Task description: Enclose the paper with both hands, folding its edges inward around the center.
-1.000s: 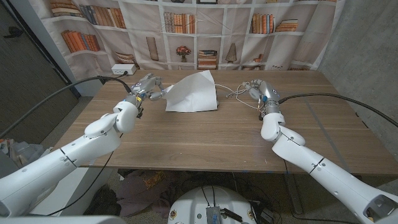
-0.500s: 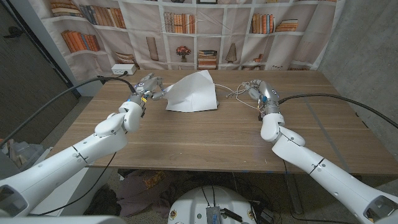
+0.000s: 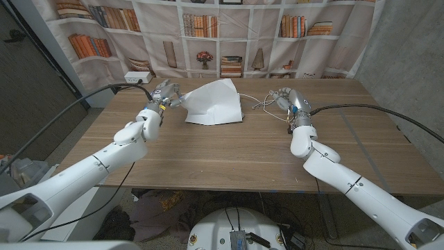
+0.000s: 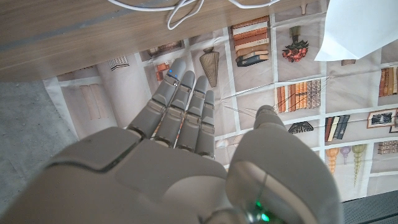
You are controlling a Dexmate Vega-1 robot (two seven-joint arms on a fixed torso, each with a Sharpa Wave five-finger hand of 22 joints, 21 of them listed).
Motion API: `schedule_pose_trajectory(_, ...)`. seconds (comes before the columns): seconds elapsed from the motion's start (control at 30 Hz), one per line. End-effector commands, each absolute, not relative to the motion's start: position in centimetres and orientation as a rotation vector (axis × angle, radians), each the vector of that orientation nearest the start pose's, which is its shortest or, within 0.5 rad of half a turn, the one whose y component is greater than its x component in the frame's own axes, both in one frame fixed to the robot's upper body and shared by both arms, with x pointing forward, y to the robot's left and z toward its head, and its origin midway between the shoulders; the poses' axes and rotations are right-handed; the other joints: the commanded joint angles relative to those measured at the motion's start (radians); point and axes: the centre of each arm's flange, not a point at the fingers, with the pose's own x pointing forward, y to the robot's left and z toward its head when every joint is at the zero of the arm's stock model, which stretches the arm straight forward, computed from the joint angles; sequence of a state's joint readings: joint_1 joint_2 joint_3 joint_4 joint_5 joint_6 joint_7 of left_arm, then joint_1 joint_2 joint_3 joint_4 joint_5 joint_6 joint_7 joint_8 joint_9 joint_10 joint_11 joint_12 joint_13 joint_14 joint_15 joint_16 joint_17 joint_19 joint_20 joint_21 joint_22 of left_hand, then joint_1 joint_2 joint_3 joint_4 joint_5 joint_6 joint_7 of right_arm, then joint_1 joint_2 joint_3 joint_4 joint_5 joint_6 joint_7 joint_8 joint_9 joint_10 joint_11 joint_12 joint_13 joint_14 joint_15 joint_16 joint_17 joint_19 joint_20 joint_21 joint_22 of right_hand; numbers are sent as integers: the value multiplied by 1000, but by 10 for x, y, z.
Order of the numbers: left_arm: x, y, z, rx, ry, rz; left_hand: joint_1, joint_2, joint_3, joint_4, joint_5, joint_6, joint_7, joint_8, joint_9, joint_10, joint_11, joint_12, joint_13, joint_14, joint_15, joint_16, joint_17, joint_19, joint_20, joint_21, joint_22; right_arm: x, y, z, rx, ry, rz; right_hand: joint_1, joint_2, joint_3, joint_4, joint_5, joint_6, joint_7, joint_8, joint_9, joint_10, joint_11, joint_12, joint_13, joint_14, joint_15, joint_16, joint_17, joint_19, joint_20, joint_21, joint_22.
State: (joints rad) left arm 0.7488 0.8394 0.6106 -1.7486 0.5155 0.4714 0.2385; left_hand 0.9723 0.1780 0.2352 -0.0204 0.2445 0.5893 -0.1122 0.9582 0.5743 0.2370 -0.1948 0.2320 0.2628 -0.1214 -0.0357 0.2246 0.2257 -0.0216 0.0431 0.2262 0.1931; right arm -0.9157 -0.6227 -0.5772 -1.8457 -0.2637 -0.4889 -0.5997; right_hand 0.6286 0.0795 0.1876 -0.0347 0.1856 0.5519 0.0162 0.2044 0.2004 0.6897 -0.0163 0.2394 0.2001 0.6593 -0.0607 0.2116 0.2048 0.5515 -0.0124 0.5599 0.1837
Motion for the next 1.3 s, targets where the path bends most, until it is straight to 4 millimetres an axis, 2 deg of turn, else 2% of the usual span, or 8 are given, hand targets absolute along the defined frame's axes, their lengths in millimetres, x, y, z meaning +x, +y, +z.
schedule_pose_trajectory(0.03, 632, 289, 59, 1380, -546, 419, 4, -6, 5, -1, 6, 2, -2, 4, -1, -2, 3, -4, 5, 5, -21, 2, 1, 8, 0, 10, 2, 575, -224, -9, -866, -609, -443, 0, 5, 4, -4, 0, 6, 2, 0, 2, -1, 3, -4, 1, -3, -24, -2, 2, 7, -2, -5, 2)
schedule_pose_trajectory(0.47, 660, 293, 73, 1404, -541, 441, 7, -12, 13, 2, -11, 18, -4, 19, -35, 108, -16, 31, 13, 65, -57, 21, 2, 20, 1, 13, 1, 561, -228, -9, -878, -617, -444, -1, 5, 4, -5, 0, 7, 1, 0, 2, -1, 0, -4, 1, 0, -26, -1, 2, 11, -3, -6, 2)
schedule_pose_trajectory(0.67, 672, 293, 81, 1423, -526, 443, 5, -13, 16, 5, -17, 1, -15, 14, -48, 83, -10, 16, 15, 64, -57, 18, 2, 26, 1, 15, 1, 555, -234, -6, -880, -623, -462, -2, 6, 4, -5, 0, 7, 0, 0, 2, -1, 1, -4, 1, 1, -26, -1, 2, 13, -4, -6, 3)
schedule_pose_trajectory(0.8, 677, 293, 86, 1428, -511, 436, -36, -21, 9, 36, -37, -140, -17, -65, -109, 41, -4, -8, 18, 49, -54, 4, 1, 16, 0, 8, 1, 552, -237, -8, -884, -619, -459, -2, 6, 4, -5, 0, 7, 0, 0, 2, -1, 0, -4, 1, 1, -26, -1, 2, 12, -5, -7, 3)
schedule_pose_trajectory(1.0, 674, 295, 95, 1433, -501, 443, -90, -31, 5, 72, -47, -427, -39, -282, -242, -21, 6, -19, 12, 31, -45, -18, -12, 8, 1, -1, -2, 550, -239, -12, -879, -611, -449, -3, 7, 4, -5, 0, 7, 0, 0, 2, -1, 0, -4, 1, 2, -26, -1, 2, 12, -4, -8, 3)
schedule_pose_trajectory(1.03, 673, 296, 96, 1420, -508, 444, -92, -31, 5, 73, -47, -449, -40, -297, -249, -23, 5, -18, 11, 29, -46, -18, -13, 7, 2, -1, -2, 551, -239, -12, -878, -612, -445, -3, 7, 4, -5, 0, 7, 0, 0, 2, -1, 0, -4, 1, 2, -26, -1, 2, 12, -4, -8, 3)
schedule_pose_trajectory(1.1, 671, 298, 97, 1405, -523, 440, -95, -31, 10, 73, -48, -315, -25, -273, -280, 7, -2, 0, 10, 40, -49, -14, -15, 11, 3, -2, -3, 551, -239, -13, -876, -614, -442, -3, 7, 4, -6, 0, 7, 1, 0, 2, -2, 1, -4, 1, 2, -25, -1, 2, 12, -4, -9, 3)
schedule_pose_trajectory(1.3, 662, 302, 92, 1422, -505, 453, -95, -28, 15, 72, -48, -389, -36, -320, -301, -1, -2, -4, 9, 39, -48, -16, -16, 12, 4, -3, -3, 551, -236, -14, -876, -624, -424, -4, 8, 4, -5, 0, 7, 0, 0, 2, -1, 0, -4, 1, 2, -26, 0, 2, 11, -4, -10, 3)
